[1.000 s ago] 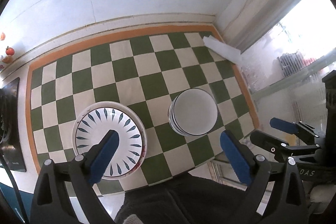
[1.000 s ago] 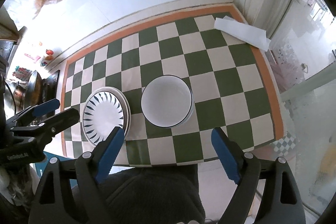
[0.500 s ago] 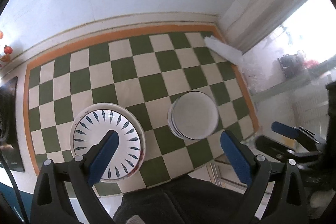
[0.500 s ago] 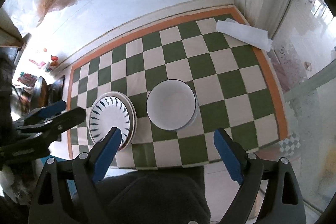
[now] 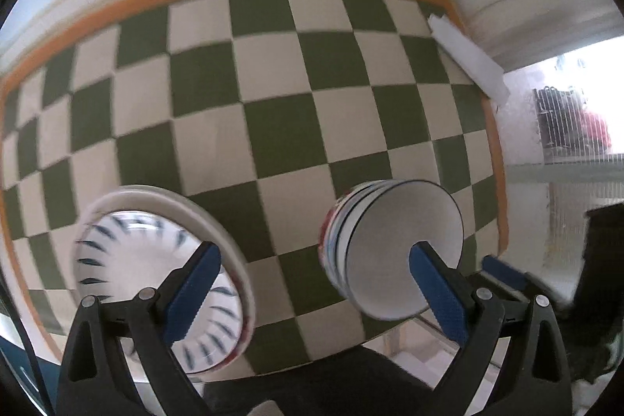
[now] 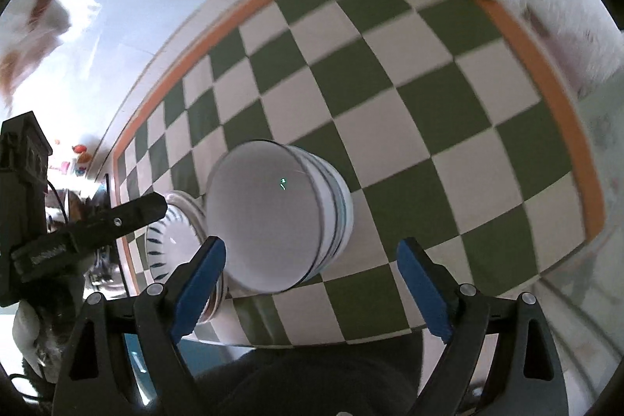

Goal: Organize plates and bowls
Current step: 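Grip the bowl stack rim with both tools and lift it, then lower the bowl stack onto the plate stack and open both tools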

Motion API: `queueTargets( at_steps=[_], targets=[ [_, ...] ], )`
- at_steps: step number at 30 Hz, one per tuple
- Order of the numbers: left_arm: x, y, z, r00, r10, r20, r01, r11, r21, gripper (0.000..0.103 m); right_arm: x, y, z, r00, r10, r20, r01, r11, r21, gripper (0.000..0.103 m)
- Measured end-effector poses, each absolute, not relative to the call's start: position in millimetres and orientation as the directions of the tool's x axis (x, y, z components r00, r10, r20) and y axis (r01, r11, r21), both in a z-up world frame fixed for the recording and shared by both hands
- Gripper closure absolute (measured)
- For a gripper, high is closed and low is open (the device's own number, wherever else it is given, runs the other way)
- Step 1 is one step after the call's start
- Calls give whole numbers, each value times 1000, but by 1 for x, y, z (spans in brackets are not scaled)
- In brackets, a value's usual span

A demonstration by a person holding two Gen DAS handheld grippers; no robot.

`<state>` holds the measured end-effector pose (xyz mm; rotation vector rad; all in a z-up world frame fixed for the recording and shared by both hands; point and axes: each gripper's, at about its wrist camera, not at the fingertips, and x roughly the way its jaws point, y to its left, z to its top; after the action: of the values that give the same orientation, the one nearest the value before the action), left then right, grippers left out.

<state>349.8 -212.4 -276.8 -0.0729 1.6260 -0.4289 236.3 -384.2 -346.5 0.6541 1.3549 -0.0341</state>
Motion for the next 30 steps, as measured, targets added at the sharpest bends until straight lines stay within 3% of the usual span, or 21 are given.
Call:
queueTargets(
  at_steps=[7,10,17,21,30],
  targets=[
    [368,-232,-327,-270,-329,-905,151,913,-378,7,248,-395,-399,212,443,-871,443,751,490,13],
    [369,-238,-343,-322,-343,-882,136,906,-402,13,252,-396,-417,208,487,-848,465,714,524,14],
    [362,-251,-371,-417,-383,-825,117,877,-466,50,264,-391,-459,164,568,-807,491,663,566,30],
    [361,-253,-369,-408,-404,-819,135,860,-492,51,270,-382,-475,147,612,-777,492,636,594,40],
    [353,-248,-358,-341,-408,-847,188,853,-487,51,276,-374,-476,165,626,-762,460,635,621,42]
  ],
)
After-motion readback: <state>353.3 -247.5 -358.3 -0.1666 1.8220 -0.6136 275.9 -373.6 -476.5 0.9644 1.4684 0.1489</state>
